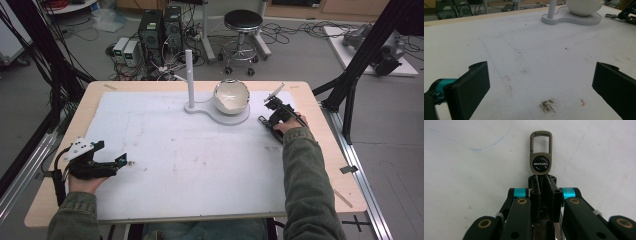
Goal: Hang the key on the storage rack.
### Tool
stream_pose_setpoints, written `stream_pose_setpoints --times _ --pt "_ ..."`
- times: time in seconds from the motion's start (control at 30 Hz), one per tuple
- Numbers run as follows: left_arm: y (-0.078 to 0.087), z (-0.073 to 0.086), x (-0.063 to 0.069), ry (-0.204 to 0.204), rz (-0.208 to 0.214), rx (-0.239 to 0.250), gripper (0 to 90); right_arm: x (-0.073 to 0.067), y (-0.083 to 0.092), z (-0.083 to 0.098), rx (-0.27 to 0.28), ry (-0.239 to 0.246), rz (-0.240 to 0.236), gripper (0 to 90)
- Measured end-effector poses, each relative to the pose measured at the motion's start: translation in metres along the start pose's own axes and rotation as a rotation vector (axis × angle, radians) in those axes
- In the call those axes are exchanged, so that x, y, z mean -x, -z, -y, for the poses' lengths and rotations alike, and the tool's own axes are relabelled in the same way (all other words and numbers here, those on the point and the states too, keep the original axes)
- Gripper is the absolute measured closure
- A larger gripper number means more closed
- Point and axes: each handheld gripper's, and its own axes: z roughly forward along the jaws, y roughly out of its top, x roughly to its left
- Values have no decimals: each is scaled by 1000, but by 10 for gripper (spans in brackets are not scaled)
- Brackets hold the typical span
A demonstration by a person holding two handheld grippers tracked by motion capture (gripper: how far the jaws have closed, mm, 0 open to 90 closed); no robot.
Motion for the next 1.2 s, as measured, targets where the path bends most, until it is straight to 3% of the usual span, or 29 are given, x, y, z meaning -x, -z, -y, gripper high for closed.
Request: stream_pose_setpoints --times 0.23,0.27,0.37,0.67,0.8,0.9,1.2 --pt "1 0 1 -6 -2 -2 17 4 14 6 43 -13 -55 835" --pt "2 0 1 -9 -4 -6 17 6 23 9 76 -11 -70 834" --pt "3 1 0 -12 -4 -13 17 9 34 13 110 -19 -93 835" --pt "3 1 2 -15 3 -12 18 16 60 27 162 -33 -146 833" --pt "3 1 2 -16 5 -12 18 11 81 27 203 -23 -167 833" --pt "2 1 1 -11 5 -7 17 6 90 22 205 -4 -177 832" --pt "2 1 1 -11 19 0 18 -9 98 14 196 29 -197 830"
